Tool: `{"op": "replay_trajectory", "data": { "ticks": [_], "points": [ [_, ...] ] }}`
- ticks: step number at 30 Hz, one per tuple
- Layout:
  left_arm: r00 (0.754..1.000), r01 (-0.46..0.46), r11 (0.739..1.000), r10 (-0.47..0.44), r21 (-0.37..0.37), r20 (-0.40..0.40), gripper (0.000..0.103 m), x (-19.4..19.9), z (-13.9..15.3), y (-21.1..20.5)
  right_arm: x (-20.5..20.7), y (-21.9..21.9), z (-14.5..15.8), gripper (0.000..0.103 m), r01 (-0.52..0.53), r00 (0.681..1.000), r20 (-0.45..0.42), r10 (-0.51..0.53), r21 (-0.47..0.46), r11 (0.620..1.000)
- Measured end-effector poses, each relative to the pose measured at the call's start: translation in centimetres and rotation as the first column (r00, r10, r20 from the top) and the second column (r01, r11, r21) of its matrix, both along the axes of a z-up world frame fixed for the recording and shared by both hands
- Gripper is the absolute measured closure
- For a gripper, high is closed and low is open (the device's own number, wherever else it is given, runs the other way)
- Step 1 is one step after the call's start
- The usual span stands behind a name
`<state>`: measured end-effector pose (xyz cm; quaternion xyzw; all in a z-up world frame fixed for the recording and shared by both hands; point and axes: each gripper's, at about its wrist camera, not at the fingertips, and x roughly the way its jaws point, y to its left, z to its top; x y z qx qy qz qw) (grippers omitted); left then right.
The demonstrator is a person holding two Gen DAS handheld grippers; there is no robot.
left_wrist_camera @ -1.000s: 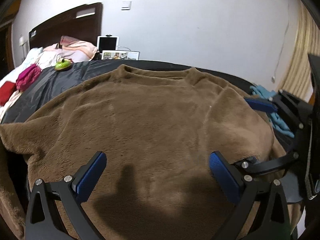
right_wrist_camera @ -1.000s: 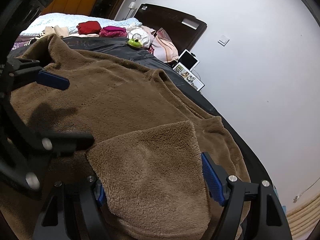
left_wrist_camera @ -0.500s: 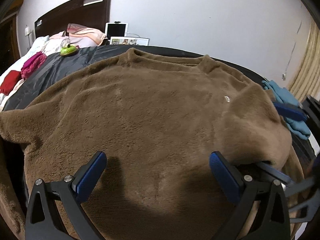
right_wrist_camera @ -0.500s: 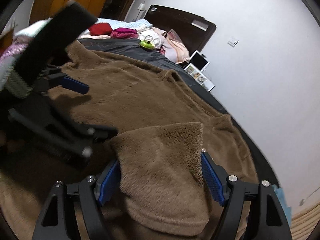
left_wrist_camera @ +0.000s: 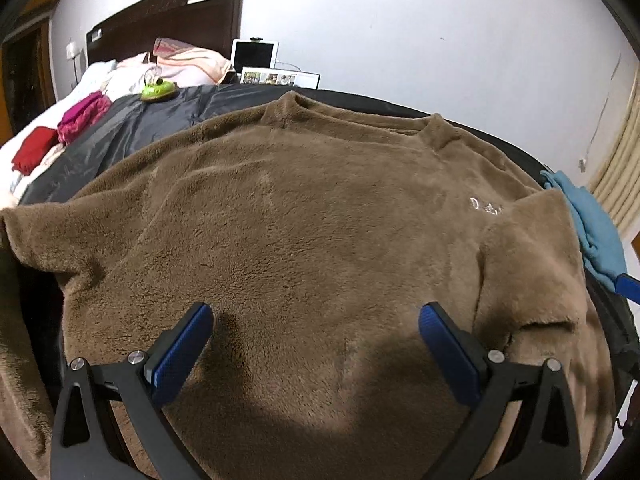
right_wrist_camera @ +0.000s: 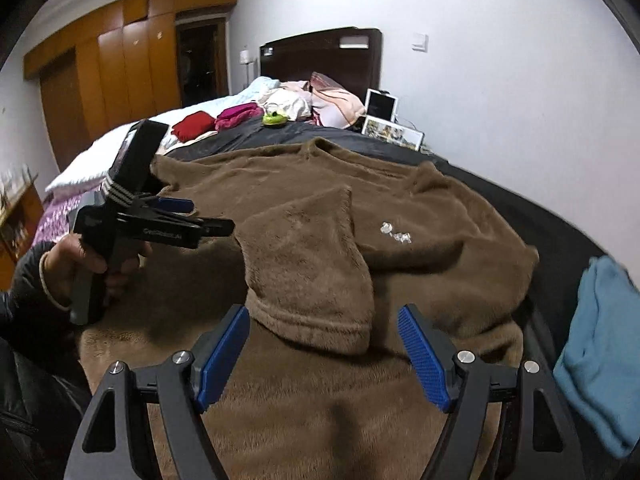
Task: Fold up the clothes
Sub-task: 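Release the sleeve onto the chest and withdraw the right gripper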
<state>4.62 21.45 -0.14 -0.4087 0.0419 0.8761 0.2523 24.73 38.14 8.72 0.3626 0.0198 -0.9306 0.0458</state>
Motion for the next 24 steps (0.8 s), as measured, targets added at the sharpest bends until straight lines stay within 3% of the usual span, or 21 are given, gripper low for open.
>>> {"op": "replay_trajectory", "data": {
  "ticks": [9, 11, 13, 16, 17, 18, 20, 24],
  "points": [
    [0.996, 0.053, 0.998, -0.056, -0.046, -0.073, 0.0, 2.2, 1.3, -0.5, -4.7, 2.2, -2.5, 0.024, 0.045, 0.994, 0.11, -0.013, -0.29, 0.956],
    [0.995, 0.057, 0.997, -0.062, -0.057, -0.077, 0.0, 2.4, 1.1, -1.0, -6.2, 1.6, -3.2, 0.024, 0.033, 0.989, 0.149, 0.025, -0.378, 0.925],
    [0.994, 0.061, 0.996, -0.067, -0.068, -0.081, 0.0, 2.6, 1.0, -1.4, -7.3, 0.9, -3.2, 0.024, -0.041, 0.981, 0.141, 0.137, -0.536, 0.843],
    [0.993, 0.081, 0.995, -0.086, -0.065, -0.081, 0.0, 2.9, 0.9, -1.8, -7.7, -0.2, -1.3, 0.024, -0.196, 0.96, 0.009, 0.282, -0.699, 0.688],
    [0.992, 0.094, 0.994, -0.098, -0.058, -0.08, 0.0, 3.2, 0.9, -1.9, -7.7, -0.5, -0.6, 0.024, -0.229, 0.954, -0.028, 0.299, -0.712, 0.664],
    [0.991, 0.107, 0.993, -0.111, -0.05, -0.079, 0.0, 3.4, 1.0, -2.0, -7.6, -0.7, 0.0, 0.024, -0.256, 0.95, -0.06, 0.307, -0.714, 0.652],
    [0.988, 0.134, 0.99, -0.136, -0.035, -0.077, 0.0, 4.0, 1.2, -2.2, -7.5, -0.9, 0.8, 0.024, -0.277, 0.948, -0.087, 0.305, -0.695, 0.663],
    [0.98, 0.187, 0.982, -0.186, -0.005, -0.075, 0.0, 5.1, 1.6, -2.6, -7.3, 0.2, 0.2, 0.024, -0.223, 0.967, -0.063, 0.248, -0.688, 0.691]
  ]
}}
